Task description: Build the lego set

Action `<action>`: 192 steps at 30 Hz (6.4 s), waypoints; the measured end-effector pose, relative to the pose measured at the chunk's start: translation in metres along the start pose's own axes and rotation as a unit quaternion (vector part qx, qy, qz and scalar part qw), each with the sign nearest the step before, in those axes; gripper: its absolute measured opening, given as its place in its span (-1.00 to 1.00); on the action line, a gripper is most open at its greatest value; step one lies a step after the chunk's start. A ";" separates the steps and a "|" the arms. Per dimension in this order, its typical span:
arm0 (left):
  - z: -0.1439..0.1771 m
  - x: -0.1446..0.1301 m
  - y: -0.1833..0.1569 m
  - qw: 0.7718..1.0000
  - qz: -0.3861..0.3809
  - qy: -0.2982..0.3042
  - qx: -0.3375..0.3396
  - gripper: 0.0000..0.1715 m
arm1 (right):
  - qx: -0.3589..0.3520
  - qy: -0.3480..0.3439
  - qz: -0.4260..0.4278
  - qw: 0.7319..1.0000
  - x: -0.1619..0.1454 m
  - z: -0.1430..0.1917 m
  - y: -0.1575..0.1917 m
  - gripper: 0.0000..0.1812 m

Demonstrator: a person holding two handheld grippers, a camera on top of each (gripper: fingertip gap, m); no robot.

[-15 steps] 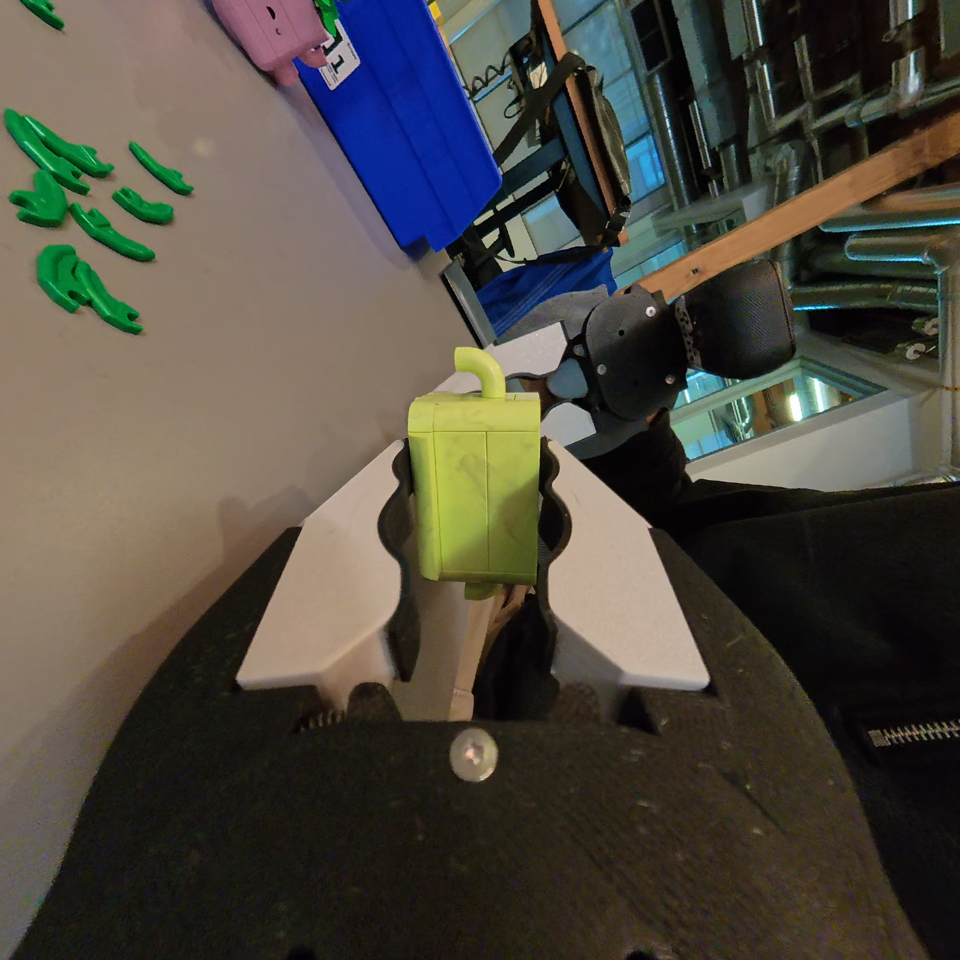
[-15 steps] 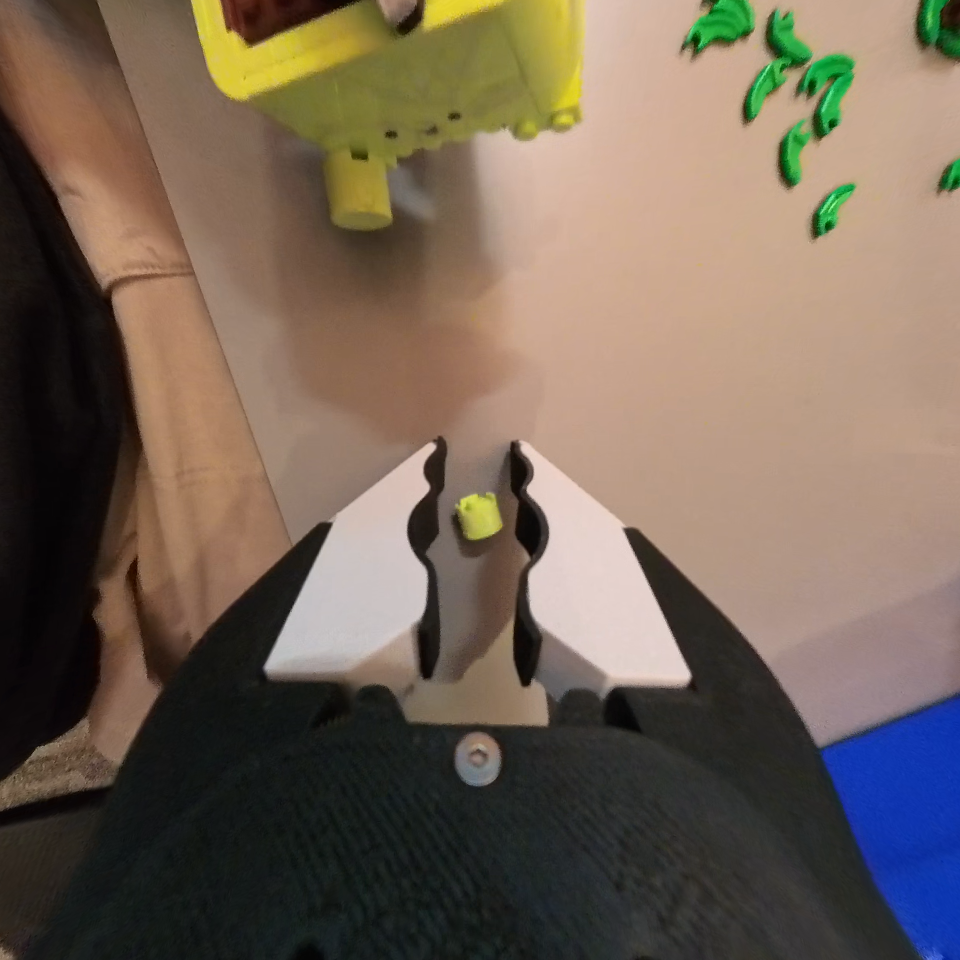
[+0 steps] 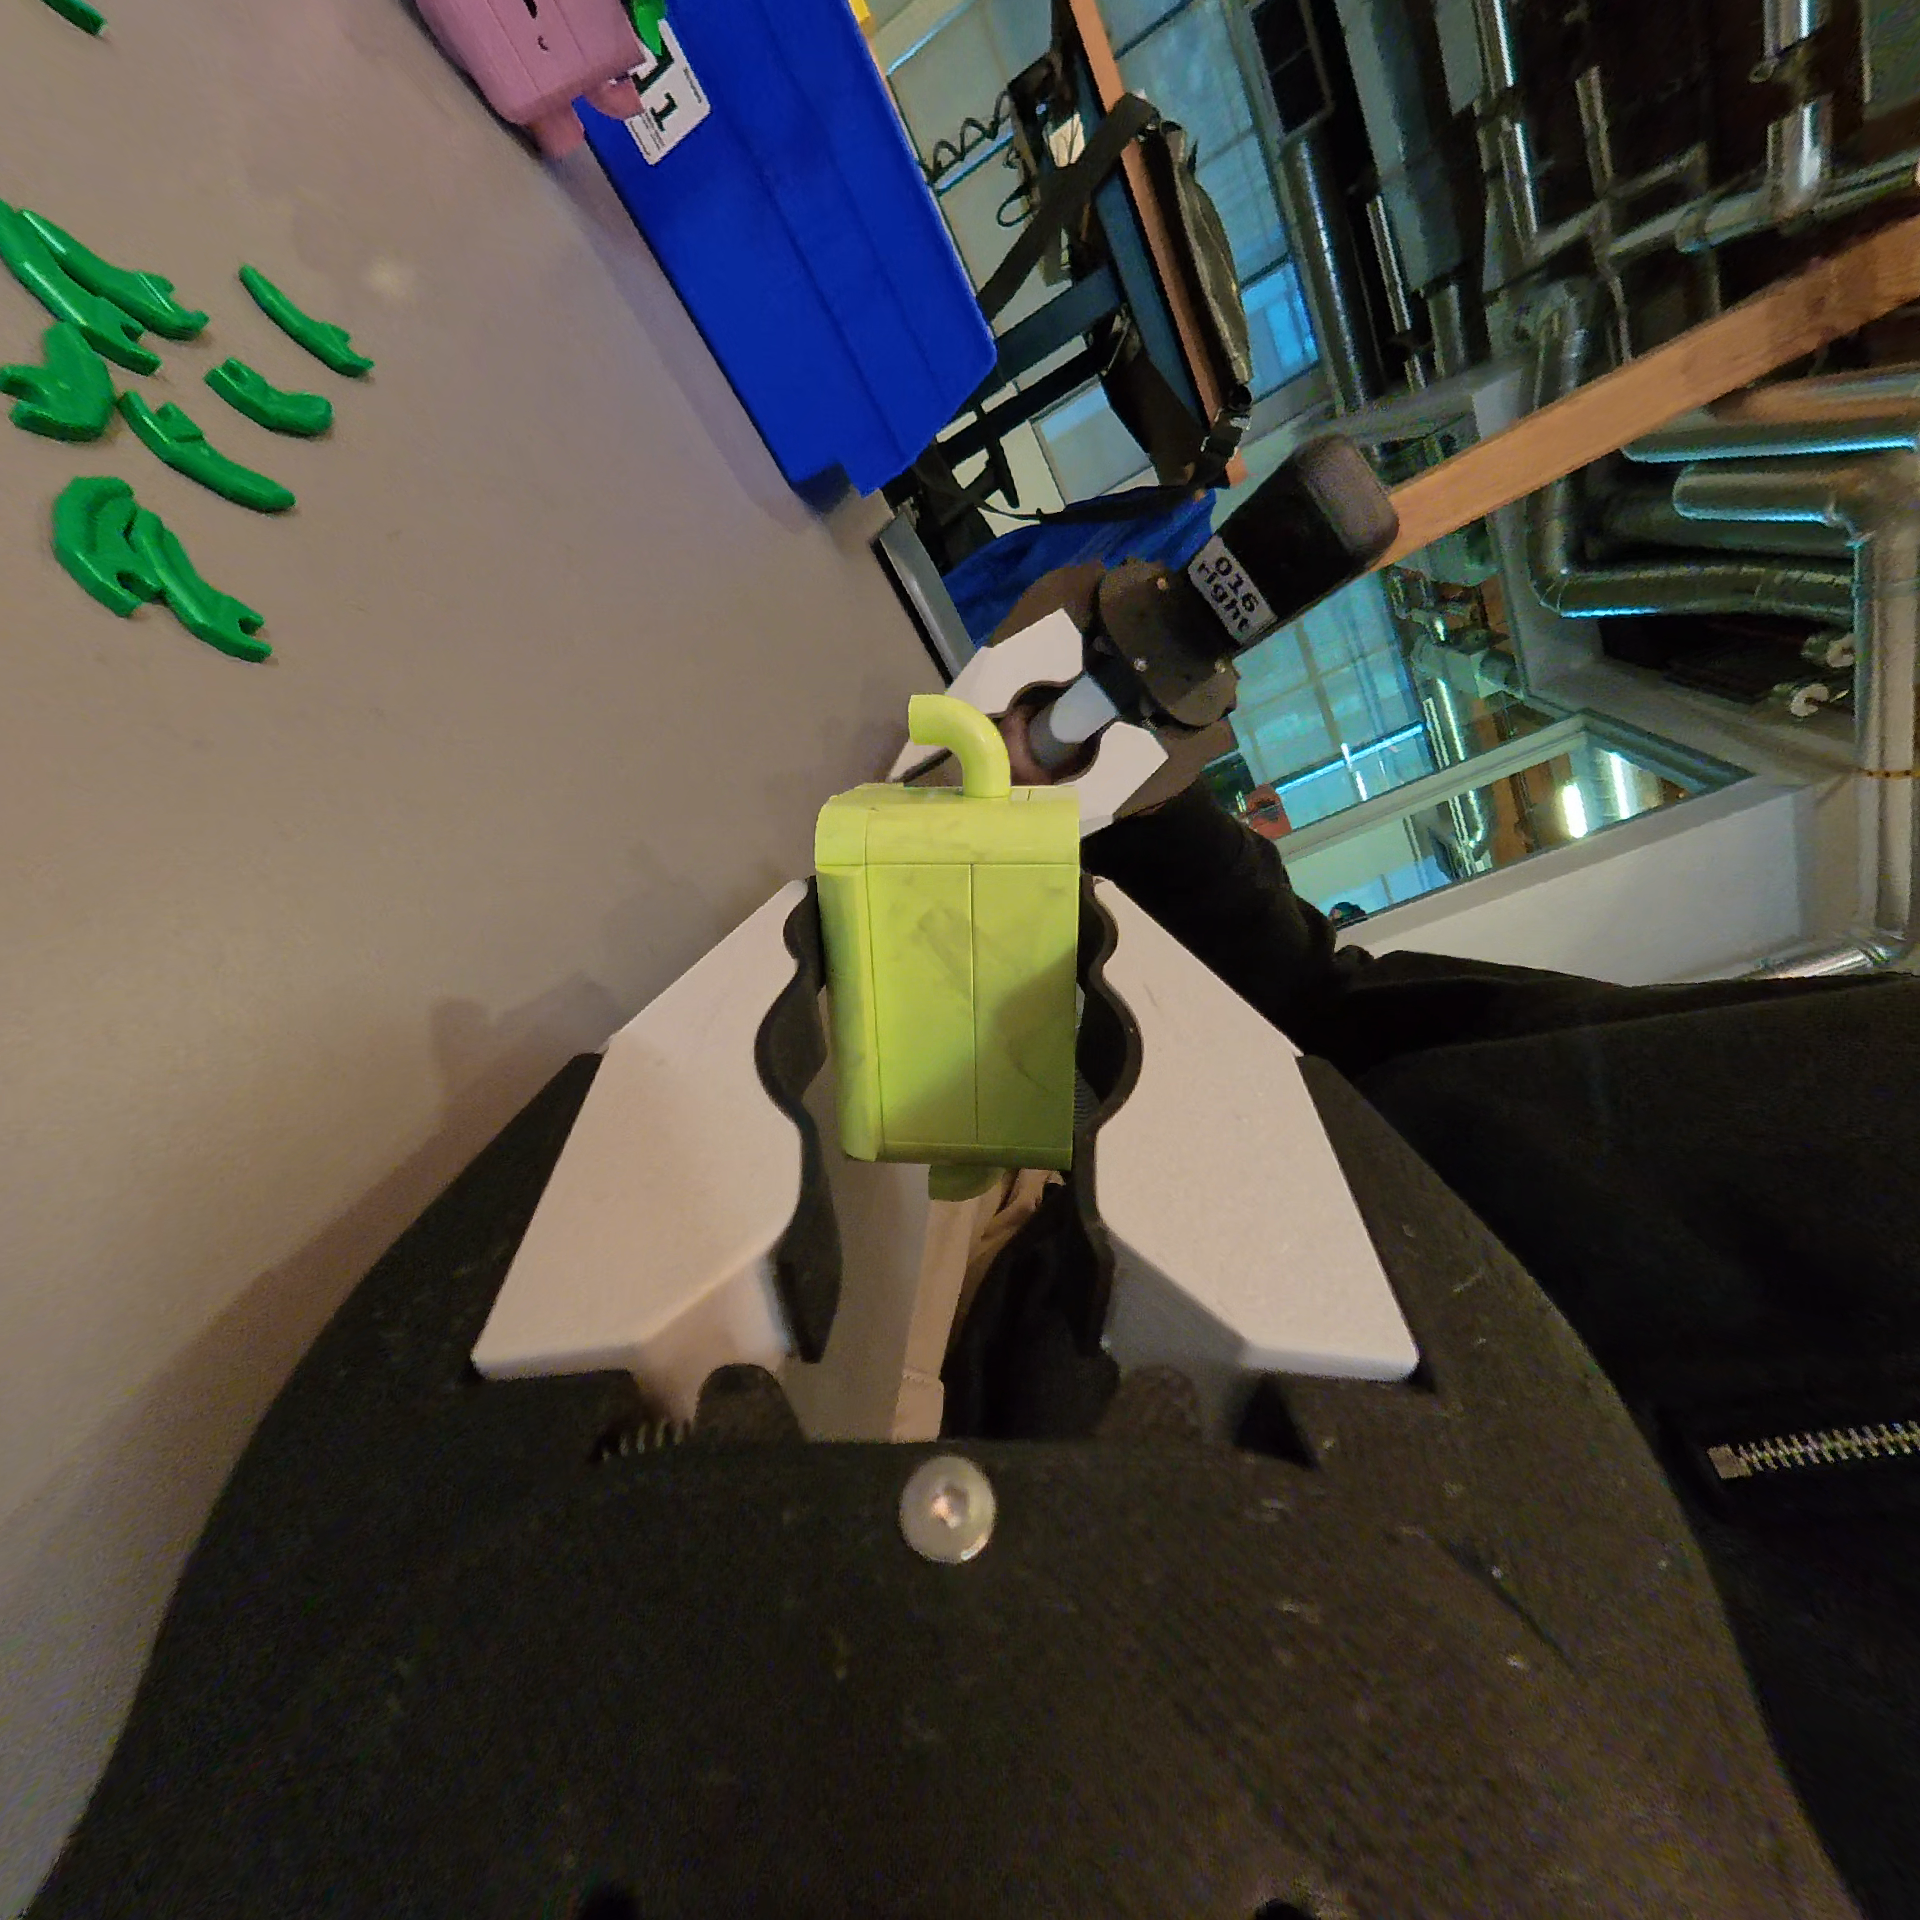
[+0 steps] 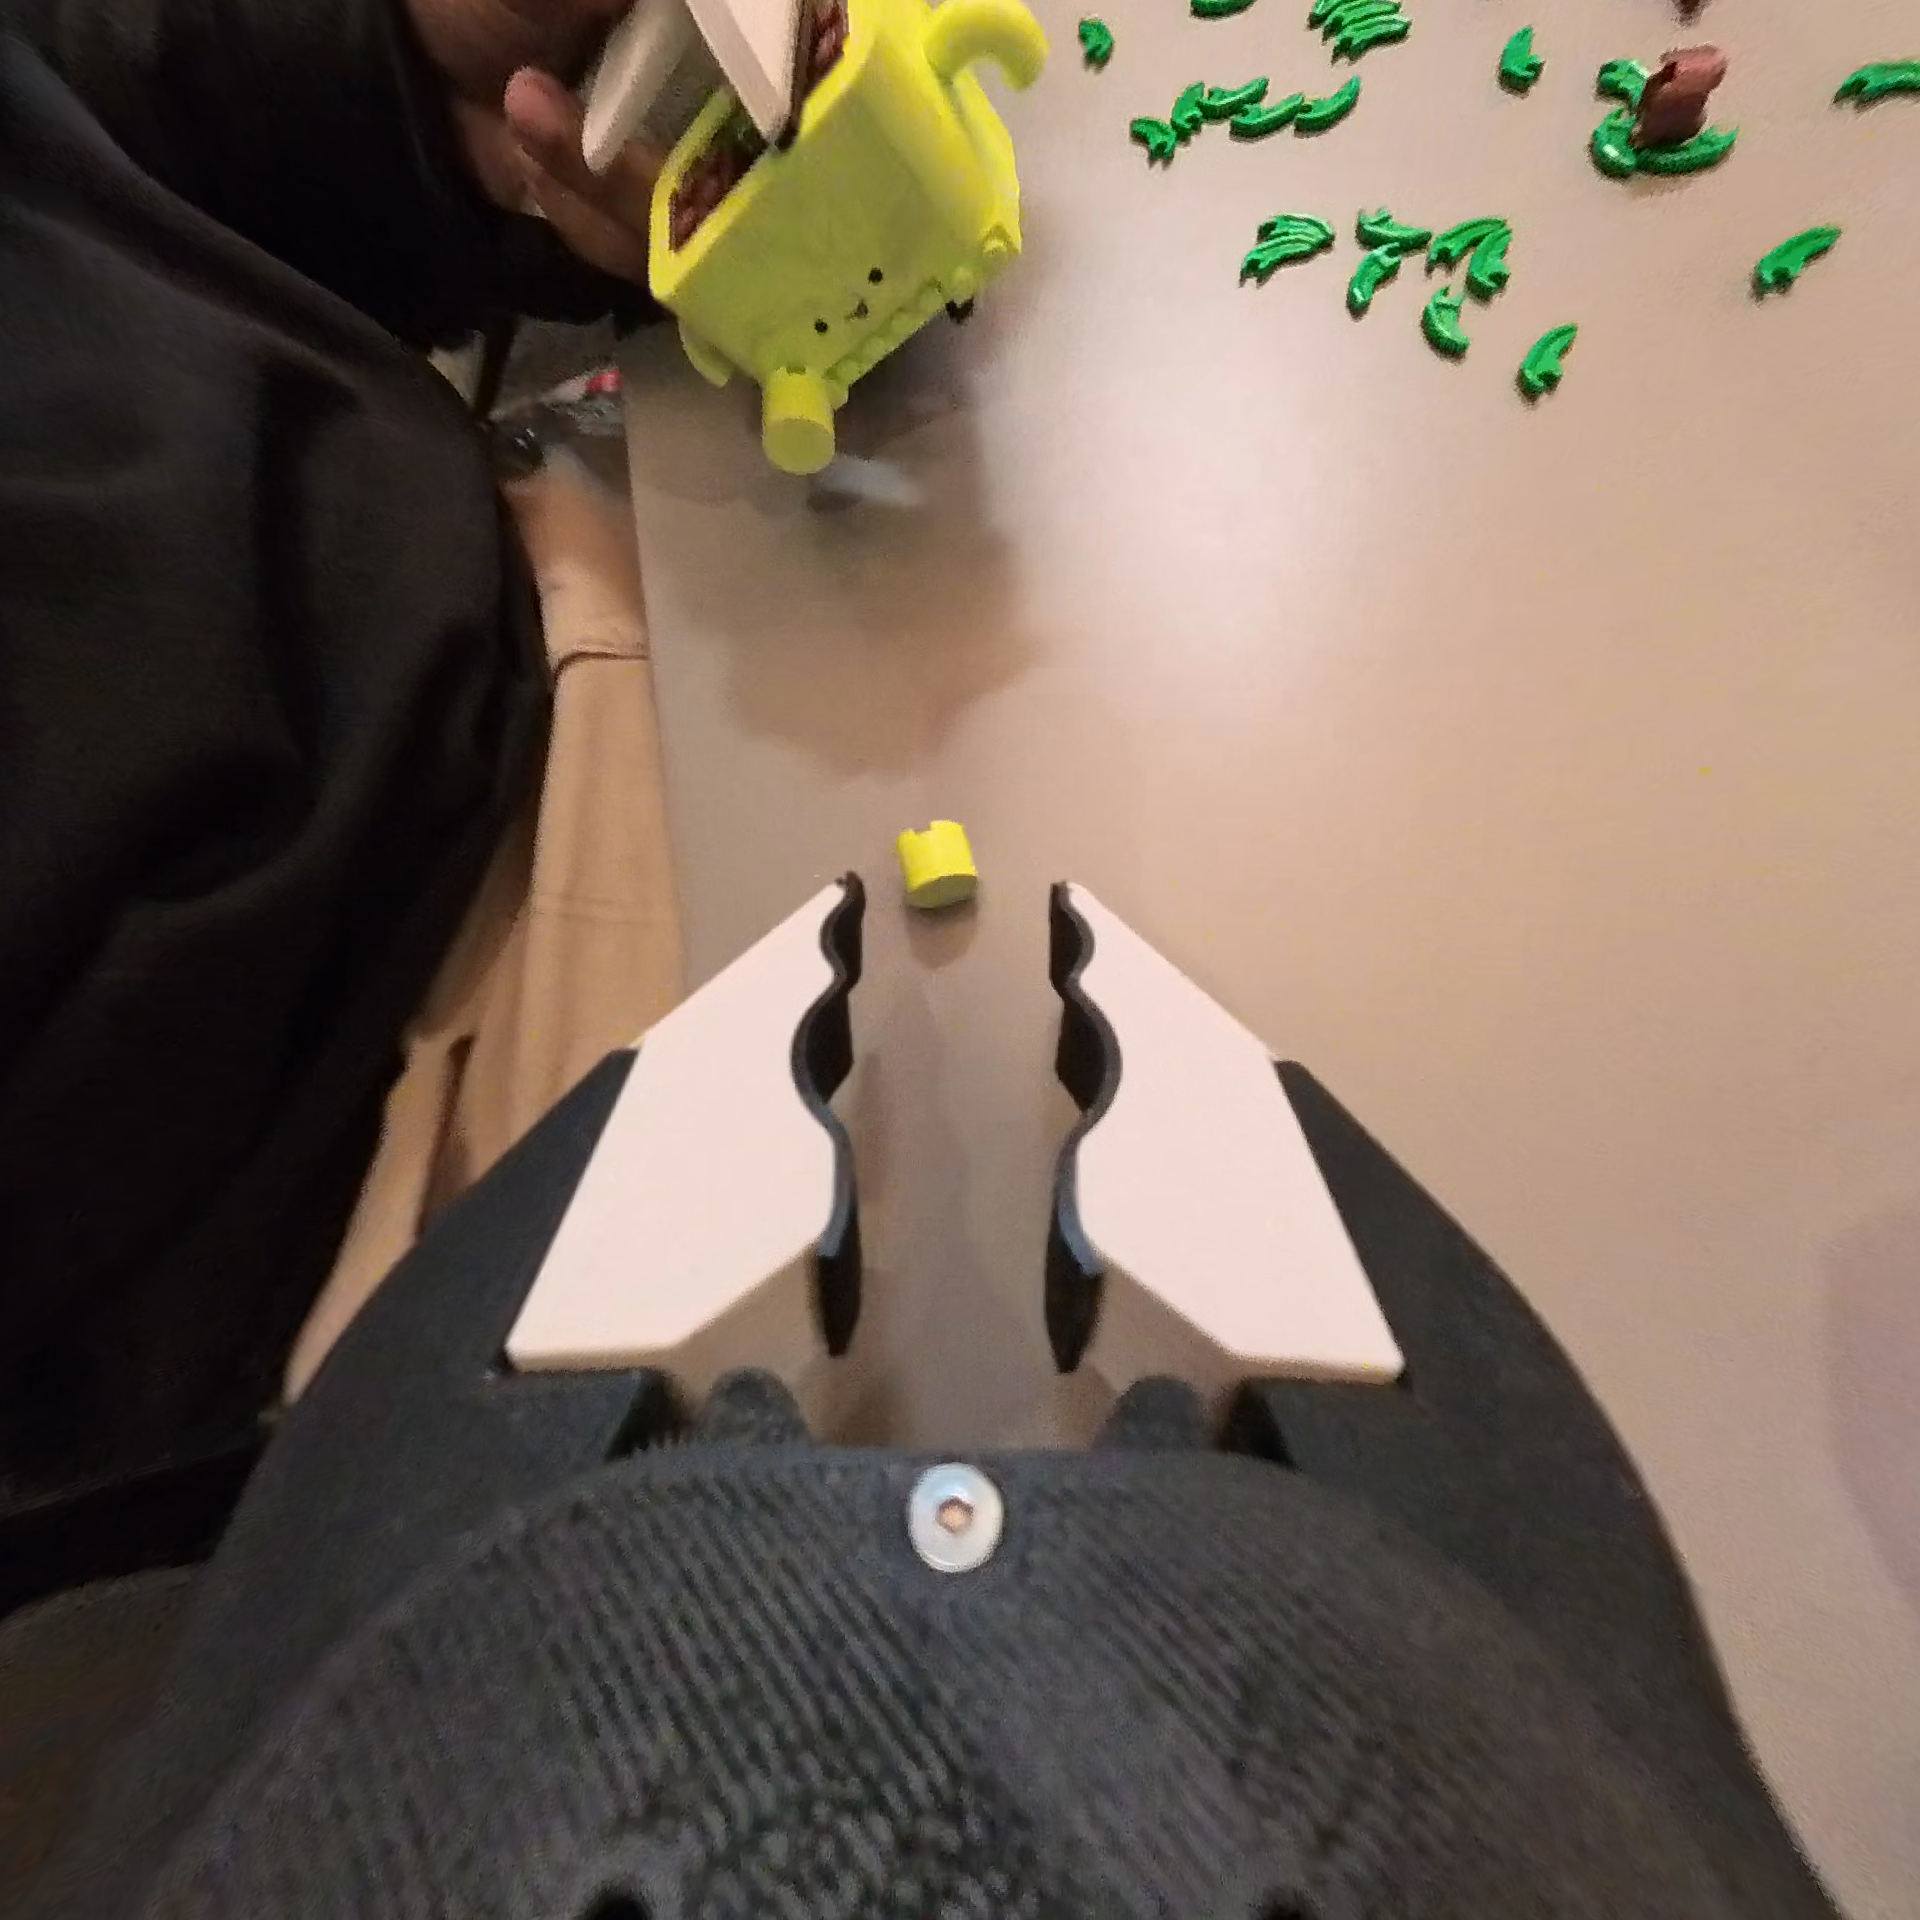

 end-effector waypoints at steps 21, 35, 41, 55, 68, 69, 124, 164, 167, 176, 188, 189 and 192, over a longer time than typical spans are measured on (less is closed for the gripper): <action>-0.006 -0.001 0.000 1.000 -0.011 0.015 0.013 -0.49 | -0.026 0.459 0.062 0.886 0.041 0.015 -0.016 -0.85; -0.001 -0.003 -0.002 1.000 -0.001 0.009 -0.017 -0.49 | 0.058 0.529 0.052 0.845 0.050 -0.035 -0.035 -0.60; 0.000 -0.003 -0.002 1.000 -0.001 0.006 -0.023 -0.49 | -0.062 0.268 0.033 0.961 0.065 0.021 -0.047 -0.47; -0.004 0.002 -0.003 0.998 0.013 0.013 -0.052 -0.49 | -0.020 0.232 -0.005 0.972 0.002 0.024 -0.029 -0.71; -0.003 0.003 -0.001 0.998 0.026 0.011 -0.059 -0.49 | 0.044 0.302 0.060 0.950 0.013 0.006 -0.039 -0.85; -0.003 0.003 -0.001 0.998 0.026 0.011 -0.059 -0.49 | 0.032 0.288 0.064 0.955 0.017 0.006 -0.039 -0.85; -0.003 -0.007 -0.026 0.982 -0.113 -0.007 -0.151 -0.49 | 0.013 -0.413 -0.179 0.893 0.069 -0.047 0.005 -0.86; -0.016 -0.015 -0.022 0.984 -0.127 0.088 -0.083 -0.49 | 0.120 -0.208 -0.153 0.959 0.062 -0.031 -0.004 -0.85; -0.017 -0.016 -0.022 0.983 -0.134 0.092 -0.082 -0.49 | 0.129 -0.215 -0.169 0.953 0.061 -0.034 -0.003 -0.85; -0.019 -0.019 -0.023 0.981 -0.145 0.108 -0.076 -0.49 | 0.171 -0.233 -0.231 0.929 0.054 -0.036 -0.003 -0.85; -0.024 -0.023 -0.022 0.978 -0.157 0.128 -0.054 -0.49 | 0.197 -0.212 -0.253 0.923 0.048 -0.038 -0.005 -0.85; -0.024 -0.023 -0.022 0.977 -0.157 0.130 -0.054 -0.49 | 0.198 -0.209 -0.251 0.924 0.048 -0.037 -0.005 -0.85; -0.025 -0.024 -0.022 0.977 -0.159 0.135 -0.047 -0.49 | 0.195 -0.191 -0.243 0.931 0.049 -0.037 -0.005 -0.85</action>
Point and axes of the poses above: each gripper's, where its closed fingertips meet, z back along the fingers, x out of its top, y = z × x across the jaws, the point moved 9 cm from there along z, back along the fingers, and after that the axes turned 13 degrees about z, right-handed, at the moved point
